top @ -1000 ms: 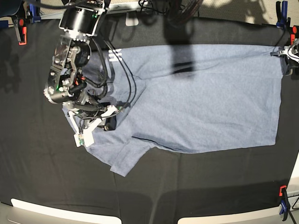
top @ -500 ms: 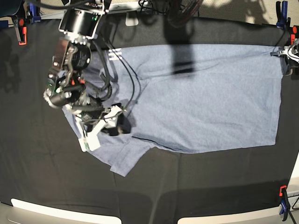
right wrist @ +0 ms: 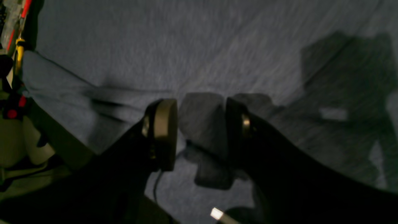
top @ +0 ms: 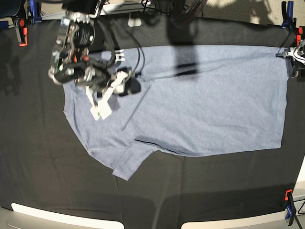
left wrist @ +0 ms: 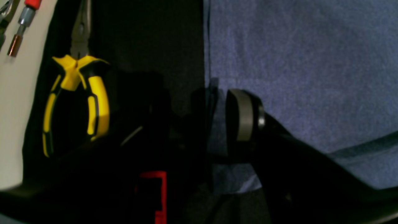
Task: Layout the t-shirt on the table in an organized manner, then fold the t-shirt properly
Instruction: 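Move the right gripper over the sleeve and lower it onto the fabric, then grasp the sleeve fabric with the right gripper and lift it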
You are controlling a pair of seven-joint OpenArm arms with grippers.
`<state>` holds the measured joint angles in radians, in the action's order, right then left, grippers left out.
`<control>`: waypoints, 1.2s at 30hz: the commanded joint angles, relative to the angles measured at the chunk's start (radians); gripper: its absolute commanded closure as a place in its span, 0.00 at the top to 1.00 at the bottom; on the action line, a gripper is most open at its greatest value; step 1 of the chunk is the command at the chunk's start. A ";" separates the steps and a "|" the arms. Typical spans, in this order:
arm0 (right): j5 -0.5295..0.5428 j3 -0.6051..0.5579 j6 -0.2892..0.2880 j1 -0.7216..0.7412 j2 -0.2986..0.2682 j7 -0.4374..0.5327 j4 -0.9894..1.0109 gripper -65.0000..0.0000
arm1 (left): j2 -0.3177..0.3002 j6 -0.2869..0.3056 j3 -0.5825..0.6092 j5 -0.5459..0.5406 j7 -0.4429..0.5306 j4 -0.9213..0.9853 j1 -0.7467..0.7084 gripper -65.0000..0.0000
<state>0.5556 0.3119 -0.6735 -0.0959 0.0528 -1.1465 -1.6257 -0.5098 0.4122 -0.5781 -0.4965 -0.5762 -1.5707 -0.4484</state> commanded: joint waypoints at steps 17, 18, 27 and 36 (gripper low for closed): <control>-0.141 -0.007 0.008 0.013 0.063 0.211 -0.016 0.38 | 0.003 -0.004 -0.011 -0.010 0.032 -0.015 0.002 0.41; -0.142 -0.013 0.008 0.025 0.073 0.216 -0.013 0.38 | 0.011 -0.004 -0.011 -0.010 0.032 -0.015 0.002 0.41; -0.141 -0.072 0.012 0.131 0.104 0.216 0.044 0.38 | 0.030 -0.003 -0.011 0.000 0.047 -0.015 0.002 0.41; -0.181 -0.072 0.072 0.108 0.104 0.016 -0.129 0.28 | 0.030 -0.003 -0.011 -0.001 0.053 -0.015 0.002 0.41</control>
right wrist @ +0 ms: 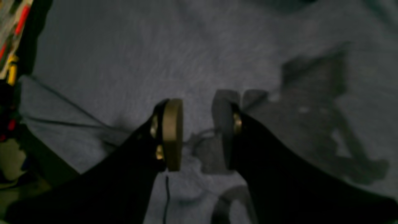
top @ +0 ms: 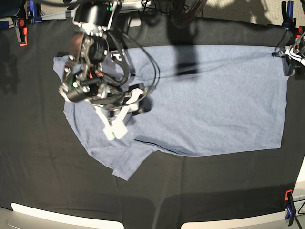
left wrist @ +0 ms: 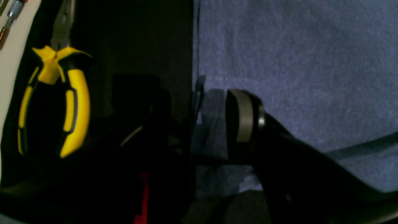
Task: Layout the t-shirt on the table in an organized manner, then fold the t-shirt properly
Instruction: 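Grasp the sleeve fabric with the right gripper and lift it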
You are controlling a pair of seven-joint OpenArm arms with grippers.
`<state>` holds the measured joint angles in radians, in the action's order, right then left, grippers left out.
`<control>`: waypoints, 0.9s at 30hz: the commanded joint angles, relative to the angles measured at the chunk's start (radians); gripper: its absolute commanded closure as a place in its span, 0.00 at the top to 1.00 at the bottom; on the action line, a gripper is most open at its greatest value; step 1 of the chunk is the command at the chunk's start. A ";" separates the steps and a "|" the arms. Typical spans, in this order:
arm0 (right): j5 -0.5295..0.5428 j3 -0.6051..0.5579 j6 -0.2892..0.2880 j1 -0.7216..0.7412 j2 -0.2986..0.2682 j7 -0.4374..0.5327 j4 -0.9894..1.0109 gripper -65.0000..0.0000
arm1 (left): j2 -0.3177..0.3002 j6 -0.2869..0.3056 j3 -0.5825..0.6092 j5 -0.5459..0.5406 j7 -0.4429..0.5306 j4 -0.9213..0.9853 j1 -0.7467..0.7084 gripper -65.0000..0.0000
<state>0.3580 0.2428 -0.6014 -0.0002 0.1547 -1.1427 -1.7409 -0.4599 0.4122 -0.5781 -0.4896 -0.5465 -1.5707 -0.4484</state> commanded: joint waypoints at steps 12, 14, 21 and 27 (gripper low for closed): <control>-0.079 -0.001 0.032 -0.200 0.002 0.013 -0.118 0.28 | -0.020 -0.003 -0.011 -0.008 0.024 -0.015 0.002 0.41; -0.111 -0.001 0.033 -0.202 0.002 0.013 -0.118 0.31 | -0.020 -0.003 -0.011 -0.008 0.024 -0.015 0.002 0.41; -0.180 -0.001 0.055 -0.202 0.002 0.013 -0.118 0.37 | -0.020 -0.003 -0.011 -0.008 0.024 -0.015 0.002 0.41; -0.179 -0.001 0.147 -0.202 0.002 0.064 -0.101 0.37 | -0.020 -0.003 -0.011 -0.008 0.024 -0.015 0.002 0.41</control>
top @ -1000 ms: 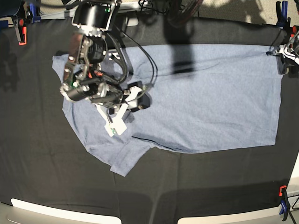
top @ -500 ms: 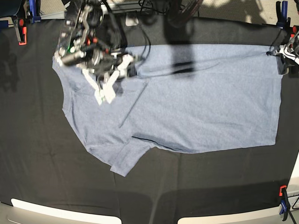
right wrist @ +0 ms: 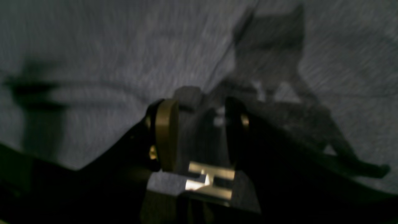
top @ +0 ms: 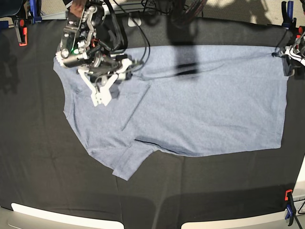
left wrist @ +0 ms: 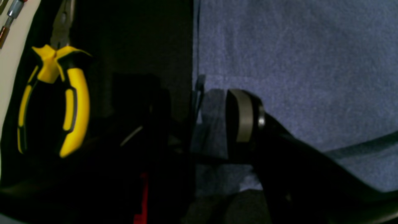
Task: Layout the t-shirt on the table in an organized manner, then fold the t-shirt properly
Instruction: 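Grasp the sleeve fabric with the right gripper and lift it, then drag the grasped sleeve with the right gripper toward the shirt body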
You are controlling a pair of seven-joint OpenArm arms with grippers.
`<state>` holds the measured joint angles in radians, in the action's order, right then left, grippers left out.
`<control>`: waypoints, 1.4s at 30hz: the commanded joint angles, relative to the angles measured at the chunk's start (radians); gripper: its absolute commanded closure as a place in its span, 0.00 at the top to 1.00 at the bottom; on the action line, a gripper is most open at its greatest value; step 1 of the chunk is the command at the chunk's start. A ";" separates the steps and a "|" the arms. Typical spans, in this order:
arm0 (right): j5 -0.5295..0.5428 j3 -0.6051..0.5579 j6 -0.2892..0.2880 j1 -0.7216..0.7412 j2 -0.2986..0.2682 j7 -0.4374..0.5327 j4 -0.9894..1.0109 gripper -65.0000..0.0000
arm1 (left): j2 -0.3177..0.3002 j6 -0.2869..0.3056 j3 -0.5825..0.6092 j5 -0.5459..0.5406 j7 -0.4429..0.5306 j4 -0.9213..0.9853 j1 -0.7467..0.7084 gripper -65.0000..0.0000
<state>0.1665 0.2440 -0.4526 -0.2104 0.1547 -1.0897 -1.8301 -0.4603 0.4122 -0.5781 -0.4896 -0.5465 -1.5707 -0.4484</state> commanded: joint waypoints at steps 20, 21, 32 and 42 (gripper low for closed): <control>0.142 -0.153 0.028 0.066 0.002 0.120 0.095 0.37 | -0.020 -0.003 -0.011 -0.008 0.023 -0.015 0.002 0.41; 0.126 -0.163 0.039 0.079 0.002 0.127 0.095 0.37 | -0.020 -0.003 -0.011 -0.008 0.023 -0.015 0.002 0.41; 0.061 -0.174 0.069 0.304 0.002 0.185 0.298 0.37 | -0.020 -0.003 -0.011 -0.008 0.021 -0.015 0.002 0.41; 0.074 -0.174 -0.016 0.482 0.002 0.288 0.384 0.37 | -0.020 -0.003 -0.011 -0.009 0.026 -0.015 0.002 0.41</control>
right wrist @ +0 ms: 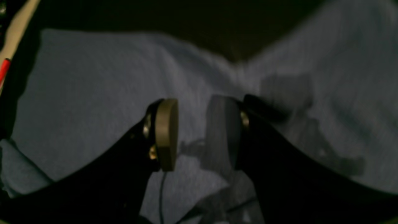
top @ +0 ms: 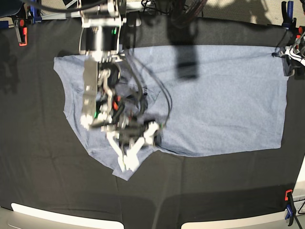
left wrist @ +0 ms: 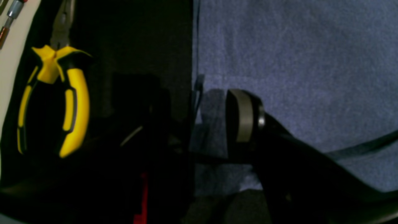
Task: Layout the t-shirt on the table in an organized manner, then fold the t-shirt properly
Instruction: 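Drag the grasped sleeve with the right gripper toward the shirt body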
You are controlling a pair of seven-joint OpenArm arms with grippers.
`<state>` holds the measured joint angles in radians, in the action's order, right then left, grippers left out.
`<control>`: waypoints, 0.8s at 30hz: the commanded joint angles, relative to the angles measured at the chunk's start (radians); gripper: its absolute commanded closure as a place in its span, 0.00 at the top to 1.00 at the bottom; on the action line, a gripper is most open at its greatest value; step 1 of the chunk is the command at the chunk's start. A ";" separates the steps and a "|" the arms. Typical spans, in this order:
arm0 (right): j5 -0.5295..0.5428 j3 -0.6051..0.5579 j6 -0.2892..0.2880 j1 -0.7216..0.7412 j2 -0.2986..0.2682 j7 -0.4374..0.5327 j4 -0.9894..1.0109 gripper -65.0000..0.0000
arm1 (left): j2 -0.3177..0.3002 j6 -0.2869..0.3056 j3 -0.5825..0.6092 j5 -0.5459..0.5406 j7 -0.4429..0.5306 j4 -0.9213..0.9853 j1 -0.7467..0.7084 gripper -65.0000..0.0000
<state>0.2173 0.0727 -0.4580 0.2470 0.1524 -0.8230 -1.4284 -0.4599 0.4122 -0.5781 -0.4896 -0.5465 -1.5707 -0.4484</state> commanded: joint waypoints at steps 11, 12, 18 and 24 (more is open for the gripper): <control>-0.088 0.001 -0.018 0.063 -0.016 -0.277 -0.032 0.37 | -0.020 -0.003 -0.011 -0.008 0.032 -0.015 0.002 0.41; -0.096 0.002 -0.008 0.063 -0.031 -0.275 -0.032 0.37 | -0.020 -0.003 -0.011 -0.008 0.032 -0.015 0.002 0.41; -0.095 0.027 -0.006 0.069 -0.075 -0.280 -0.032 0.37 | -0.020 -0.003 -0.011 -0.008 0.032 -0.015 0.002 0.41; -0.096 0.057 -0.005 0.068 -0.086 -0.306 -0.031 0.37 | -0.020 -0.003 -0.011 -0.008 0.032 -0.015 0.002 0.41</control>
<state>0.1089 0.1272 -0.4641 0.2855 0.0696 -1.1435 -1.4410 -0.4599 0.4122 -0.5781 -0.4896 -0.5415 -1.5707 -0.4484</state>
